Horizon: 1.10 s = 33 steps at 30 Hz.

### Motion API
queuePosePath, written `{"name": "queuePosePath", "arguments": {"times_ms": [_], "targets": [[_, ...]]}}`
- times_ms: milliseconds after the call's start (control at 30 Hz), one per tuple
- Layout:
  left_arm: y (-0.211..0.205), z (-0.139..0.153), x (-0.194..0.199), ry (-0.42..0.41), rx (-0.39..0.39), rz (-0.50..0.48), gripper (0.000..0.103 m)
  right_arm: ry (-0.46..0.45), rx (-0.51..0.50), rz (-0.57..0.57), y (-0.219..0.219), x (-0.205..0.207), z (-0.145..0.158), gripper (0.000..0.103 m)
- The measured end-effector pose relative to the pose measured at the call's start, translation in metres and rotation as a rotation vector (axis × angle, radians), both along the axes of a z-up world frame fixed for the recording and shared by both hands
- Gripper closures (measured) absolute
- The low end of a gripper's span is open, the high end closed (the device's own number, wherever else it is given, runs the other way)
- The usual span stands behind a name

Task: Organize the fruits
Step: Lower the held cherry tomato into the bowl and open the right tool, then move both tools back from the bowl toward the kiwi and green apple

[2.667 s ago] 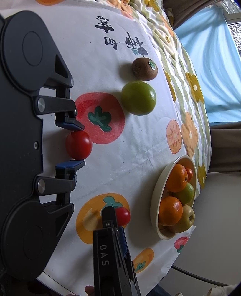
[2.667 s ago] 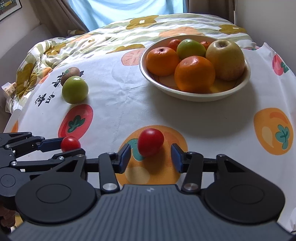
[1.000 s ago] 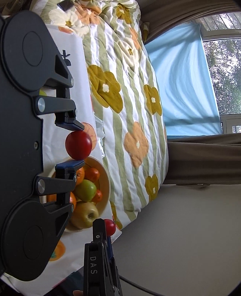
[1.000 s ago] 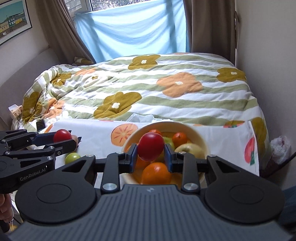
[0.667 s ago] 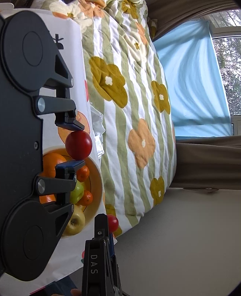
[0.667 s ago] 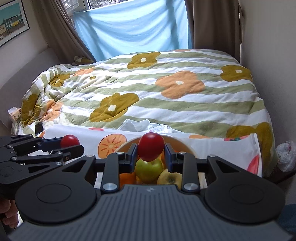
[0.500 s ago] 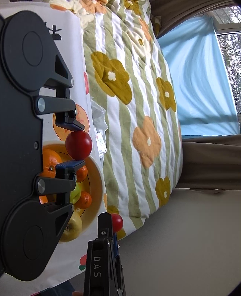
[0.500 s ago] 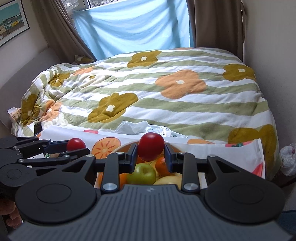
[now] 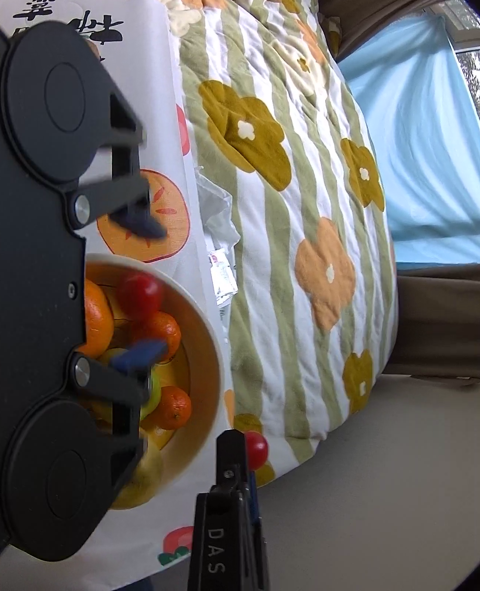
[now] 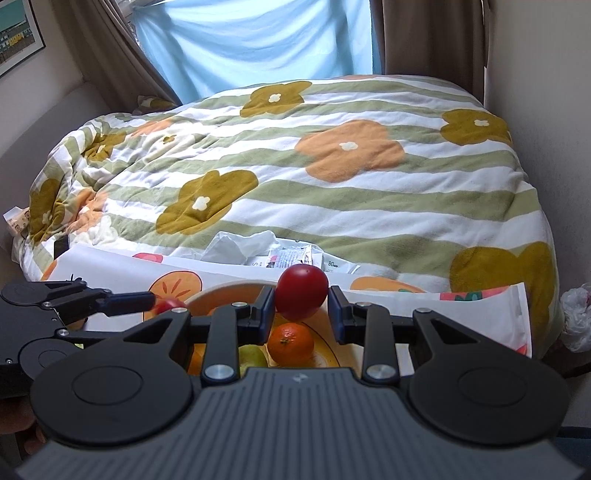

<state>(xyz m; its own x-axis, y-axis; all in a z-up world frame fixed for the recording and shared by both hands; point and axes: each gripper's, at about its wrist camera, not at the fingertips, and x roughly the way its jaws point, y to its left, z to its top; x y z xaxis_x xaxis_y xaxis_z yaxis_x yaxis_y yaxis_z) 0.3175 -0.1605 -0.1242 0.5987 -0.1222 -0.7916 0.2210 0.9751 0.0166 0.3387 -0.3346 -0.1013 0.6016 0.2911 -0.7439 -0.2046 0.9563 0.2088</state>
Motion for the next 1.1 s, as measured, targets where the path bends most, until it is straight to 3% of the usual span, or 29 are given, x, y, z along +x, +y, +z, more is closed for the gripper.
{"name": "queuePosePath", "arguments": {"times_ms": [33,333,733,933,967,1000,1067,1100], "targets": [[0.002,0.003,-0.002,-0.016,-0.006,0.003,0.015,-0.002,0.001,0.002,0.000,0.001,0.000,0.057],[0.018,0.015,-0.020,-0.053,0.013,0.019,0.015,0.007,0.000,0.026,0.009,0.007,-0.003,0.057],[0.030,0.010,-0.024,-0.028,0.014,0.058,0.014,0.092,0.001,0.055,0.039,0.024,-0.031,0.057],[0.035,0.007,-0.024,-0.018,0.014,0.074,0.014,0.071,-0.017,0.076,0.042,0.022,-0.025,0.054],[0.035,0.008,-0.025,-0.019,0.014,0.077,0.014,0.074,-0.011,0.093,0.042,0.021,-0.024,0.042],[0.035,0.008,-0.026,-0.021,0.015,0.080,0.014,0.074,-0.007,0.096,0.042,0.021,-0.022,0.021],[0.035,0.009,-0.028,-0.026,0.021,0.083,0.014,0.047,-0.005,0.063,0.039,0.015,-0.019,0.000],[0.036,0.009,-0.029,-0.028,0.023,0.084,0.014,0.039,-0.002,0.054,0.037,0.014,-0.017,0.000]]}}
